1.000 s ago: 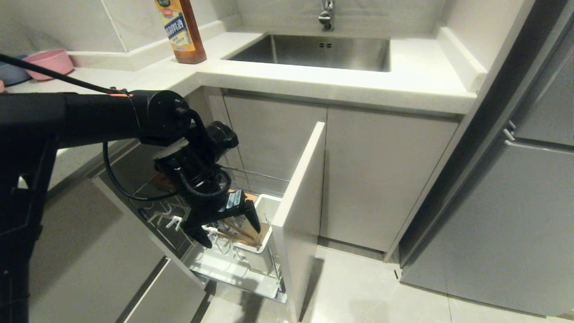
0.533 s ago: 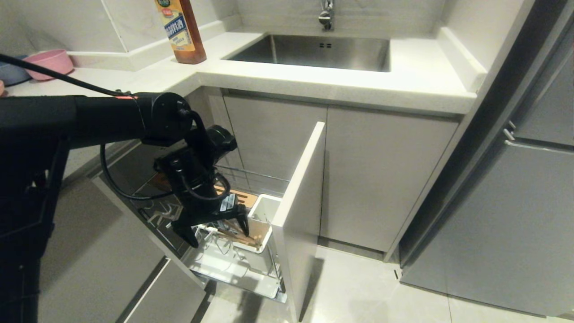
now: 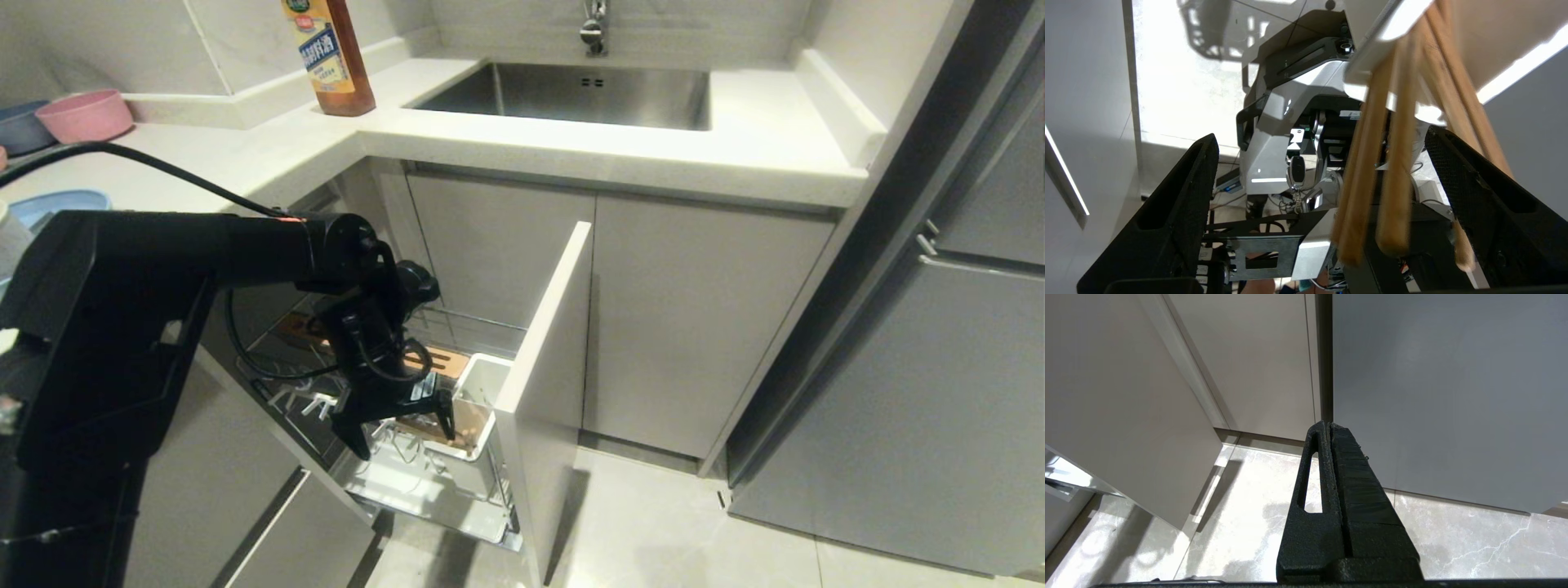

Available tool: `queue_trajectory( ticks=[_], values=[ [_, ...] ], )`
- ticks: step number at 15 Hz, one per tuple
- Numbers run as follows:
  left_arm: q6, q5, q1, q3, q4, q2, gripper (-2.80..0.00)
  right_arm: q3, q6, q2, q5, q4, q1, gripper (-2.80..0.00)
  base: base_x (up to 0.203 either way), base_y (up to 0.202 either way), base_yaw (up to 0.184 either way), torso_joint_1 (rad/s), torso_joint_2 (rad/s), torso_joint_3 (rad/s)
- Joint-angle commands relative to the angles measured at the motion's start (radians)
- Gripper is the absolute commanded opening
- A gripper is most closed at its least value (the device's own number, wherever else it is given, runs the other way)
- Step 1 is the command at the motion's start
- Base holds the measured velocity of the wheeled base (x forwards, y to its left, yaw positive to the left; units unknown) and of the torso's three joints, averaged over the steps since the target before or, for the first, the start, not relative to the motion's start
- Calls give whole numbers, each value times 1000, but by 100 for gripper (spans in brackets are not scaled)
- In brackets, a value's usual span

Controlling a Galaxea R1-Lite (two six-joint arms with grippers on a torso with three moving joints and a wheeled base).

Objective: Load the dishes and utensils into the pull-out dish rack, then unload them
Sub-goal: Take the chopsticks out of the cupboard

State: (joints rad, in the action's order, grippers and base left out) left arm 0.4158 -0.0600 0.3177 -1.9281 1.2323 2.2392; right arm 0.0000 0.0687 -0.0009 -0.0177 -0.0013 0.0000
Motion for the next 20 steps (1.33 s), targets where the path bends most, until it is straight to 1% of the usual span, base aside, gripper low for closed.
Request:
queue_trajectory(
  ticks=[1,4,6,12,17,20],
  values=[
    [0,-1,-2,0,7,23,0,0,0,1,1,0,0,-280,0,0,0,0,0,0],
    [-14,-3,-8,0,4,33,0,0,0,1,0,0,0,-280,0,0,0,0,0,0],
    [-12,-9,-8,0,-25,31,0,0,0,1,-1,0,0,-280,0,0,0,0,0,0],
    [-6,-30,-8,1,-23,-23,0,0,0,1,0,0,0,-280,0,0,0,0,0,0],
    [14,-20,-8,3,-30,-26,0,0,0,1,-1,0,0,-280,0,0,0,0,0,0],
    [14,-20,-8,3,-31,-24,0,0,0,1,-1,0,0,-280,0,0,0,0,0,0]
  ],
)
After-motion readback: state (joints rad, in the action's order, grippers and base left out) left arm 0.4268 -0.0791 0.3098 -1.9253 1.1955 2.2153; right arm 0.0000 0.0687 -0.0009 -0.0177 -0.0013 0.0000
